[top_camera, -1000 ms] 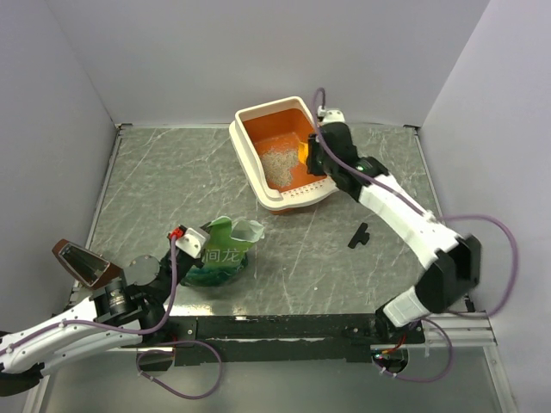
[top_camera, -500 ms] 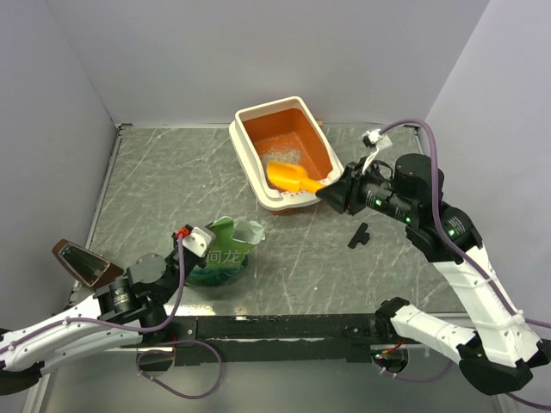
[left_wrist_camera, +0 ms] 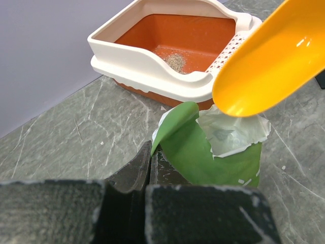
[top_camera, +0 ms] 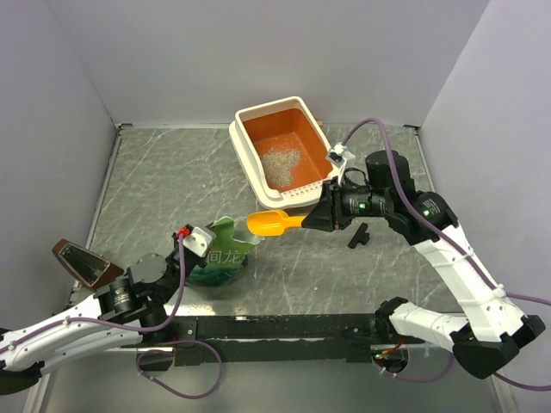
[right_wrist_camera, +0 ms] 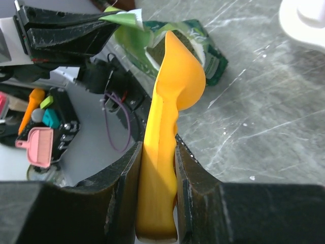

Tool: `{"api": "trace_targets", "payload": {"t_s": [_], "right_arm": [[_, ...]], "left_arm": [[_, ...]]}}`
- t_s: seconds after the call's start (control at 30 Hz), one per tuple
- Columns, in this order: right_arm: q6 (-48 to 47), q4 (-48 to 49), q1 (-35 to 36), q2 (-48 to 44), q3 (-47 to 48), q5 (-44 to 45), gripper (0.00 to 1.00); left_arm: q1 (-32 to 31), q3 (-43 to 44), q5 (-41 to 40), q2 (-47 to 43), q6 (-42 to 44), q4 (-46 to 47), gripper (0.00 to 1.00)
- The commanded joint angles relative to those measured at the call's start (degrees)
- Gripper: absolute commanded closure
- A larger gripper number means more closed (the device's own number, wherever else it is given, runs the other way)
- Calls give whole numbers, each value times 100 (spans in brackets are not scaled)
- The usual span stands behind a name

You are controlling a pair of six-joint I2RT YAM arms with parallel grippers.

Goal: Fill the litter box with clean litter

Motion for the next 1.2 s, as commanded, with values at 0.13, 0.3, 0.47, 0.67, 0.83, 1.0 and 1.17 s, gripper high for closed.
{"api": "trace_targets", "payload": {"t_s": [0.13,0.3,0.47,0.67,0.83,1.0,1.17], "right_arm": [[-54,208,64,369,-66,-441,100],[-115,191,186,808,21,-398,100],[-63,156,459,1300,206,-424,100],[-80,-265,749,2143,829,-337,100],[-124,-933,1065,2916,1602,182,100],[-80,-1478,1355,3716,2314,551,100],[-54,-1743,1689,4446,2737,903,100]], "left_arm": [[-9,176,185,-48,-129,124,99],[-9,185,220,-83,-146,141,99],[-9,264,369,5,-216,62,99],[-9,273,492,-13,-251,44,99],[-9,282,501,-13,-234,71,99],[-9,282,554,22,-260,62,99],[-18,291,554,49,-286,53,99]]}}
